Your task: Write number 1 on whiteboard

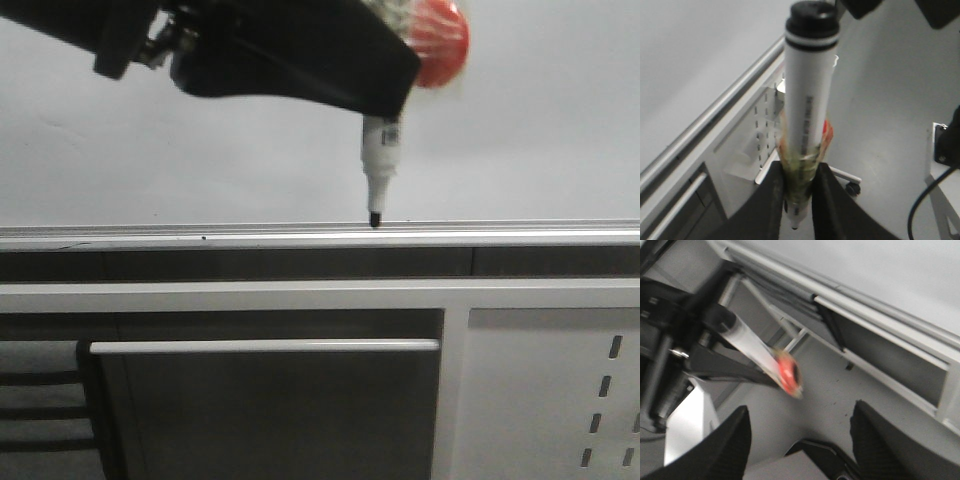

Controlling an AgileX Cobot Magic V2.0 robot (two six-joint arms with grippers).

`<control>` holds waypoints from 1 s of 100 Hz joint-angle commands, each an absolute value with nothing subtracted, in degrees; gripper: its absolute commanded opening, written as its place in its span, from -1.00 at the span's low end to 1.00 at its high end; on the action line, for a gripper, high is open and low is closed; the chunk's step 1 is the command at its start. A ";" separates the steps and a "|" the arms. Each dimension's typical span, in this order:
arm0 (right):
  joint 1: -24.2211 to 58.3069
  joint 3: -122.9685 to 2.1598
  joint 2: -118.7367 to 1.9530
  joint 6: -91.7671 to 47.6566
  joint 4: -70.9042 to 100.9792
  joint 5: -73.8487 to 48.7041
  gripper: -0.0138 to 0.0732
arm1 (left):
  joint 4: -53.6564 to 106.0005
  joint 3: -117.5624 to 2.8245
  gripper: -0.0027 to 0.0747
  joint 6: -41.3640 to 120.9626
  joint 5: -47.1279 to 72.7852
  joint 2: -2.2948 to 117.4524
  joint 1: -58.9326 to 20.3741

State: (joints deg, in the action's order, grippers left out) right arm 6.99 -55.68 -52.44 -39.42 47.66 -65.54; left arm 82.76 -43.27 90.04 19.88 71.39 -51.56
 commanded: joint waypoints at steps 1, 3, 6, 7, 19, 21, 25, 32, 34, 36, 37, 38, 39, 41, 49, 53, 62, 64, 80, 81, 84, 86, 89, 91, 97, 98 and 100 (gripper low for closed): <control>9.31 -60.68 -55.19 -40.70 50.32 -66.46 0.20 | 83.84 -44.74 -0.98 90.08 23.22 71.47 -52.63; 9.70 -61.48 -55.61 -40.70 50.29 -66.79 0.20 | 83.84 -44.74 -0.98 90.08 23.38 71.82 -52.84; 10.62 -62.47 -56.65 -40.70 50.19 -67.04 0.20 | 83.84 -44.74 -0.98 90.08 23.91 72.22 -52.91; 10.98 -62.72 -57.04 -40.70 50.19 -67.18 0.20 | 83.84 -44.74 -0.98 90.08 24.06 72.24 -53.07; 13.52 -66.18 -60.20 -40.70 49.35 -68.44 0.20 | 83.84 -44.74 -0.98 90.08 24.81 73.10 -53.41; 13.74 -66.63 -60.71 -40.70 49.25 -68.71 0.20 | 83.84 -44.74 -0.98 90.08 24.81 73.21 -53.41; 14.28 -67.36 -61.72 -40.70 48.80 -69.19 0.20 | 83.84 -44.87 -0.98 90.08 24.81 73.21 -53.41; 14.93 -68.10 -63.20 -40.70 48.74 -70.12 0.20 | 83.84 -44.96 -0.98 90.08 24.81 73.21 -53.41; 14.96 -68.22 -63.48 -40.70 48.74 -70.29 0.20 | 83.84 -44.96 -0.98 90.16 24.81 73.21 -53.41; 15.05 -68.55 -63.94 -40.70 48.74 -70.62 0.20 | 83.84 -44.96 -0.98 90.30 24.81 73.21 -53.41; 15.18 -68.67 -64.22 -40.70 48.74 -70.86 0.20 | 83.84 -44.96 -0.98 90.42 24.81 73.21 -53.41; 15.18 -68.74 -64.22 -40.70 48.74 -70.98 0.20 | 83.84 -44.96 -0.98 90.45 24.81 73.21 -53.41; 15.40 -68.82 -64.63 -40.70 48.74 -71.19 0.20 | 83.84 -44.96 -0.98 90.56 24.81 73.34 -53.41; 15.45 -69.04 -64.91 -40.70 48.74 -71.39 0.20 | 83.84 -44.96 -0.98 90.69 24.81 73.34 -53.41; 15.98 -69.43 -66.17 -40.70 48.74 -71.89 0.20 | 83.84 -44.96 -0.98 90.69 24.67 73.47 -53.41; 16.09 -69.43 -66.61 -40.70 48.74 -71.89 0.20 | 83.95 -44.96 -0.98 90.77 24.67 73.47 -53.41; 16.35 -69.43 -67.48 -40.70 48.51 -72.03 0.20 | 84.04 -44.96 -0.98 91.00 24.67 73.47 -53.41; 16.35 -69.43 -67.65 -40.70 48.51 -72.18 0.20 | 84.04 -44.96 -0.98 91.00 24.67 73.47 -53.41; 16.35 -69.43 -68.95 -40.70 48.51 -72.93 0.20 | 84.04 -45.09 -0.98 91.13 24.53 73.47 -53.41; 16.35 -69.43 -69.06 -40.70 48.51 -72.93 0.20 | 84.04 -45.09 -0.98 91.13 24.42 73.47 -53.41; 16.35 -69.43 -69.06 -40.70 48.51 -72.93 0.20 | 84.04 -45.09 -0.98 91.13 24.39 73.47 -53.41; 16.35 -69.43 -69.06 -40.70 48.51 -73.05 0.20 | 84.04 -45.09 -0.98 91.13 24.28 73.47 -53.41; 16.35 -69.43 -69.08 -40.70 48.51 -73.17 0.20 | 84.04 -45.09 -0.98 91.13 24.09 73.47 -53.41; 16.35 -69.43 -69.08 -40.70 48.51 -73.36 0.20 | 84.04 -45.09 -0.98 91.13 23.97 73.47 -53.41; 16.35 -69.43 -69.19 -40.70 48.51 -73.80 0.20 | 84.25 -45.09 -0.98 91.13 23.41 73.47 -53.41; 16.35 -69.43 -69.19 -40.70 48.51 -73.91 0.20 | 84.35 -45.09 -0.98 91.13 23.26 73.47 -53.41; 16.35 -69.43 -69.19 -40.70 48.51 -73.91 0.20 | 84.34 -45.09 -0.98 91.13 23.08 73.47 -53.41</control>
State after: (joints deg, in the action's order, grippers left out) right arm 16.44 -67.45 -70.12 -40.09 46.10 -70.71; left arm 82.27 -43.17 91.04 23.02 74.61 -53.00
